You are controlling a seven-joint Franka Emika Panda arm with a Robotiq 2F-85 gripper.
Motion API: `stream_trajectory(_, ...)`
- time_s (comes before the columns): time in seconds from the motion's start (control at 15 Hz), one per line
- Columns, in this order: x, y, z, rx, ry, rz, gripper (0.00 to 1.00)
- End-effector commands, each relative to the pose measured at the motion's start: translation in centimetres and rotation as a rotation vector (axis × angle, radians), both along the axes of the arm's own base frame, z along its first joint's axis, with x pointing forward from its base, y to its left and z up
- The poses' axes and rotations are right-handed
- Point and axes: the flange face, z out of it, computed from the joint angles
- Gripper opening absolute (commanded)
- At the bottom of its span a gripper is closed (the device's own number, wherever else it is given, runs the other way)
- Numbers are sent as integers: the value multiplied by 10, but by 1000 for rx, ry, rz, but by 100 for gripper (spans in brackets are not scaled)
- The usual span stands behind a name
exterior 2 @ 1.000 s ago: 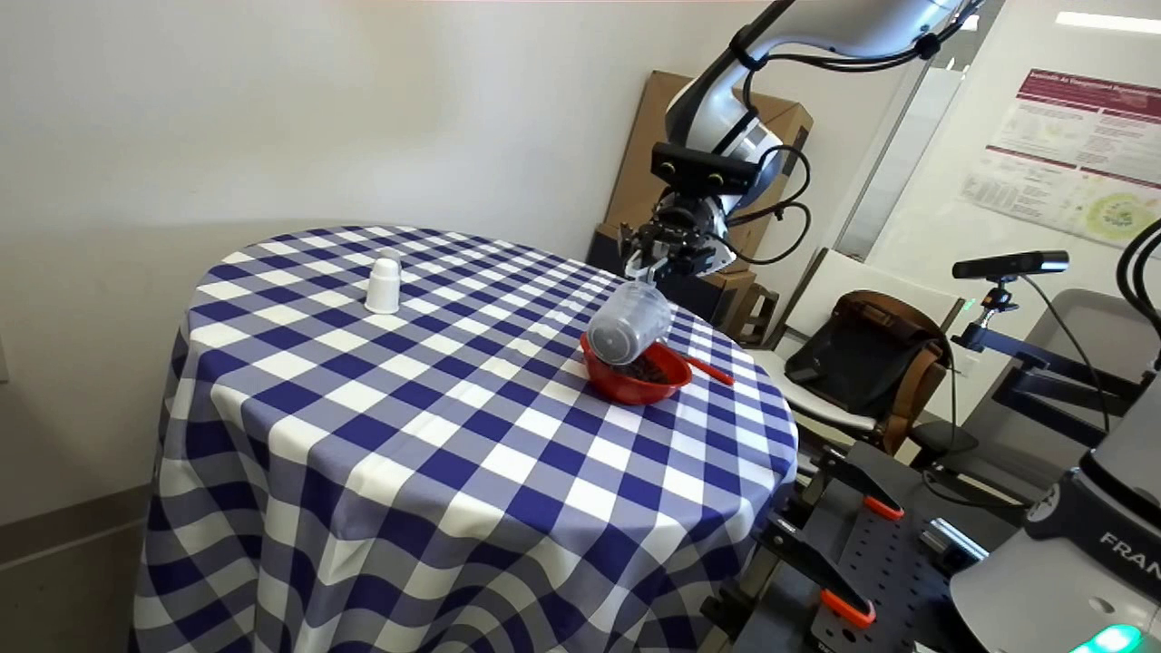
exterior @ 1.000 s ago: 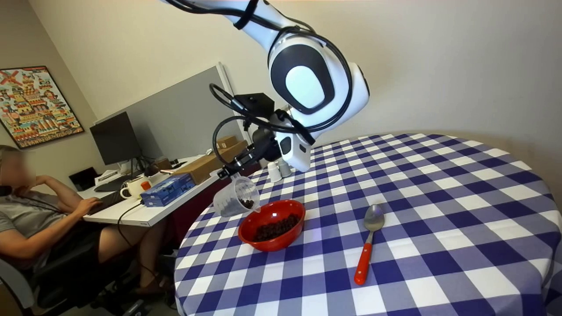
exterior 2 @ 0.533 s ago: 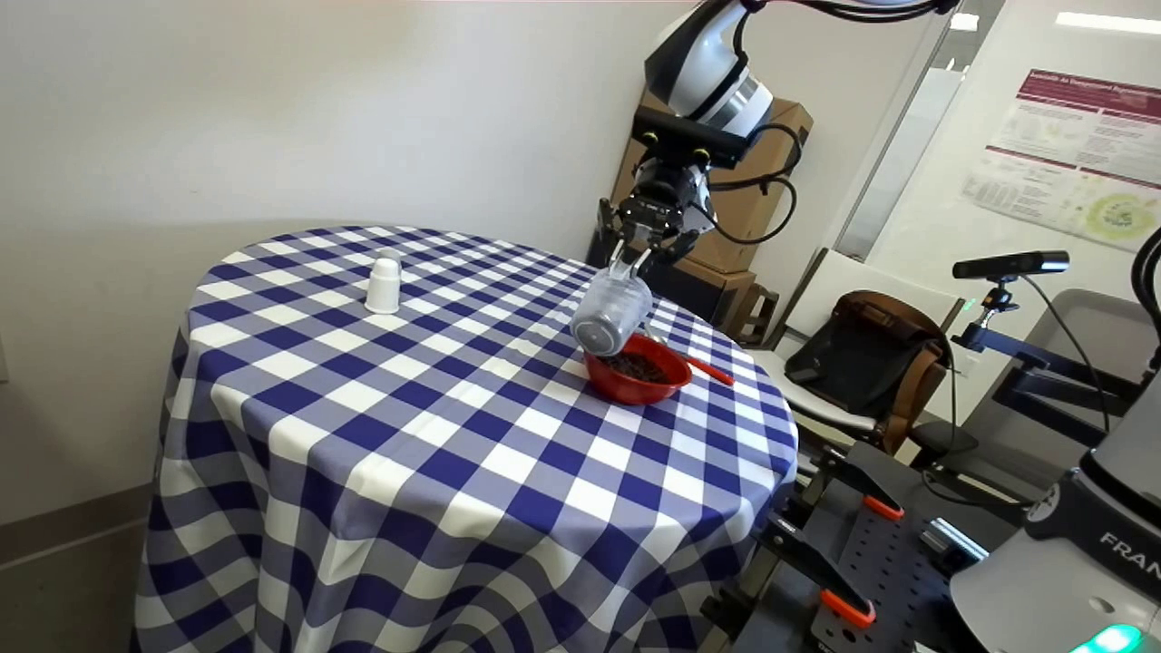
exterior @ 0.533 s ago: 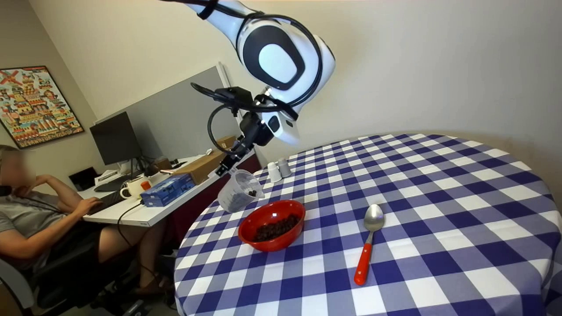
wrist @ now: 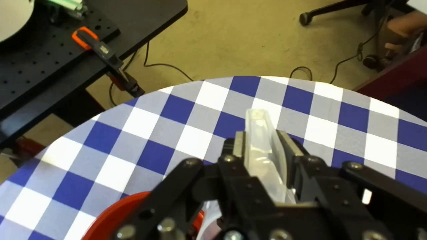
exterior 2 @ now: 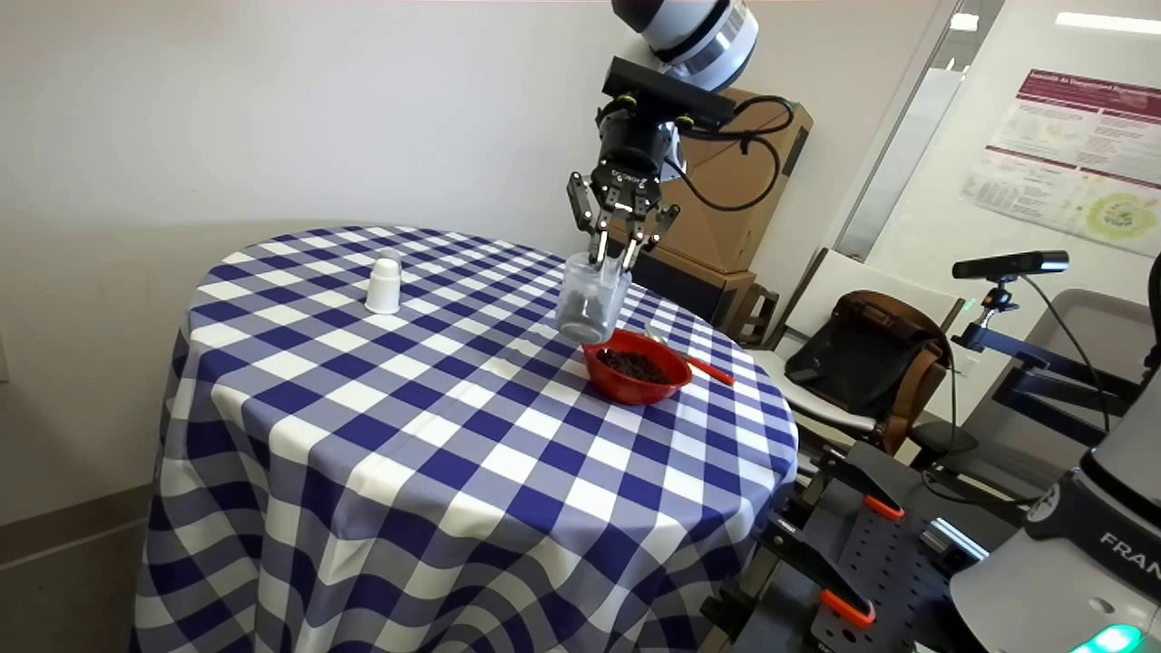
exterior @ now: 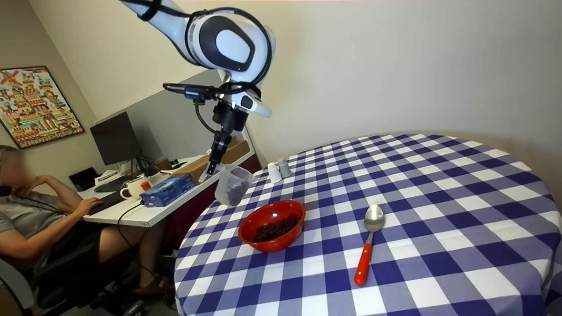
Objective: Pick the cup and pour its contents in the bowl
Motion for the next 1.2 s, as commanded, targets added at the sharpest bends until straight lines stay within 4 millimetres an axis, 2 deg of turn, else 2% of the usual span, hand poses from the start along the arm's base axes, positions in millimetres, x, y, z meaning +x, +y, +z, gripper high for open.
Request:
stream_trajectory(0.0, -6, 32, -5, -123, -103, 131, 6)
stream_trajectory(0.27, 2, 58, -28, -238, -276, 242, 6)
stream_trajectory(0.47, 8, 67, -38, -302, -439, 280, 6)
stream_trajectory(0.8, 16, 70, -49, -378, -668, 302, 6)
stream_trajectory(1.13, 12, 64, -61, -432, -653, 355, 6)
